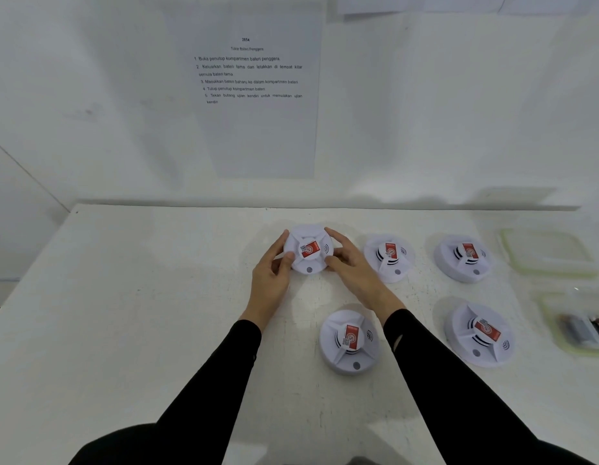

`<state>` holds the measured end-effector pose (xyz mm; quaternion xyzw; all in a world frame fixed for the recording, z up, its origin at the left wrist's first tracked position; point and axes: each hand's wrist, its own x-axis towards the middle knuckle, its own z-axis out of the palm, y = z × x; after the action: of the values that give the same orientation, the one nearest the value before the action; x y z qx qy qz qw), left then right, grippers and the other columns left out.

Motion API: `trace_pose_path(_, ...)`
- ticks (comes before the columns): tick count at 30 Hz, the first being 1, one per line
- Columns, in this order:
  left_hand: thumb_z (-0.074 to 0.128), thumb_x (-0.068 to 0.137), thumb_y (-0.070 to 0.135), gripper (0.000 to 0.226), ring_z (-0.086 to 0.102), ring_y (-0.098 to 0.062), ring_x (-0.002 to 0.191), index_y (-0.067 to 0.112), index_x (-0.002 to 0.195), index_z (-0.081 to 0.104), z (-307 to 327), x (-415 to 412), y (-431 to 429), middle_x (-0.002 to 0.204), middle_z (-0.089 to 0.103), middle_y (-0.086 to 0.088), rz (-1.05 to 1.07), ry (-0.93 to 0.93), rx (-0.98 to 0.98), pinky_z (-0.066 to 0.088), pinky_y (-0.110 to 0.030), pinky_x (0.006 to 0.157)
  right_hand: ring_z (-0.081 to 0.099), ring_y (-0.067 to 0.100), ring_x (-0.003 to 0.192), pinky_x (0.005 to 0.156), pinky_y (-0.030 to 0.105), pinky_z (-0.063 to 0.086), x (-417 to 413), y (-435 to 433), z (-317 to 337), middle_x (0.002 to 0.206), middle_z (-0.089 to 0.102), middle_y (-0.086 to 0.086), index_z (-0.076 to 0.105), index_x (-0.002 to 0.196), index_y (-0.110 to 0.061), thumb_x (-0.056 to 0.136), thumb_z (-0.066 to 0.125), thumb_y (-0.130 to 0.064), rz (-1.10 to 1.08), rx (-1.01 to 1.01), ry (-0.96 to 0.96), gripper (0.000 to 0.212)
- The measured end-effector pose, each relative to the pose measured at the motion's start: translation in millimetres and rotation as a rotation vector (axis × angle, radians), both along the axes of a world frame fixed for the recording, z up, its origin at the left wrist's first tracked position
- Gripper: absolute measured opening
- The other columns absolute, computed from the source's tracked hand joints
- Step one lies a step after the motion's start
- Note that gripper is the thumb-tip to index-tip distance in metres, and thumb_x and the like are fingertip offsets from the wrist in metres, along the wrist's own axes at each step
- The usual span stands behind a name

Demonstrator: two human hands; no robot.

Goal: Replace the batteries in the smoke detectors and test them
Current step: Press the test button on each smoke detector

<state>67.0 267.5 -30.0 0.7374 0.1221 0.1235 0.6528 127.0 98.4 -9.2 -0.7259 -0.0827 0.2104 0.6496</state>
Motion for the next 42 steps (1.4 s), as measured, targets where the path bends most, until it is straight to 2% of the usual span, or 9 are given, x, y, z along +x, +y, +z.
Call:
trace_pose_path(10,0.056,0.102,0.023,0.044,0.061,0.001,0.115,0.026,0.145,0.049,0.8,-0.1,-0.9,0.132,0.058,0.017,0.006,0.008,-0.010,0.050,-0.015,0.093,0.064,0.016,0.107,0.097,0.030,0.050,-0.2,-0.4,-0.4,0.113,0.066,0.006,0.043,0.141,-0.038,0.096,0.053,-0.011,-0.004,0.004,-0.007,0.053)
trace_pose_path(18,0.055,0.102,0.023,0.044,0.060,0.007,0.114,0.025,0.145,0.048,1.0,-0.4,-0.5,0.132,0.057,0.019,-0.006,0.007,-0.012,0.050,-0.014,0.092,0.063,0.016,0.108,0.099,0.032,0.050,0.2,-0.4,-0.2,0.113,0.066,0.005,0.044,0.140,-0.040,0.096,0.053,-0.011,-0.002,-0.004,-0.012,0.053)
trace_pose_path(24,0.054,0.102,0.023,0.044,0.060,0.005,0.114,0.026,0.146,0.048,-0.1,-0.3,0.4,0.135,0.056,0.016,-0.002,0.010,0.010,0.050,-0.014,0.092,0.062,0.018,0.110,0.099,0.032,0.049,0.0,-0.8,-1.2,0.114,0.067,0.006,0.043,0.140,-0.039,0.095,0.054,-0.011,0.002,-0.007,-0.021,0.054)
trace_pose_path(33,0.055,0.102,0.021,0.043,0.060,0.010,0.110,0.028,0.144,0.049,0.3,-0.3,0.3,0.130,0.057,0.020,0.000,0.016,0.004,0.049,-0.013,0.091,0.063,0.016,0.107,0.092,0.024,0.051,-2.0,0.1,2.5,0.113,0.066,0.006,0.042,0.142,-0.034,0.096,0.052,-0.009,-0.005,0.000,-0.020,0.054)
trace_pose_path(42,0.055,0.102,0.021,0.043,0.061,0.008,0.110,0.027,0.145,0.049,1.0,0.0,-0.2,0.132,0.057,0.018,0.002,0.014,0.004,0.048,-0.012,0.091,0.063,0.015,0.108,0.093,0.024,0.050,-2.5,-0.5,2.6,0.115,0.066,0.007,0.041,0.142,-0.035,0.097,0.052,-0.010,0.000,-0.003,-0.027,0.053)
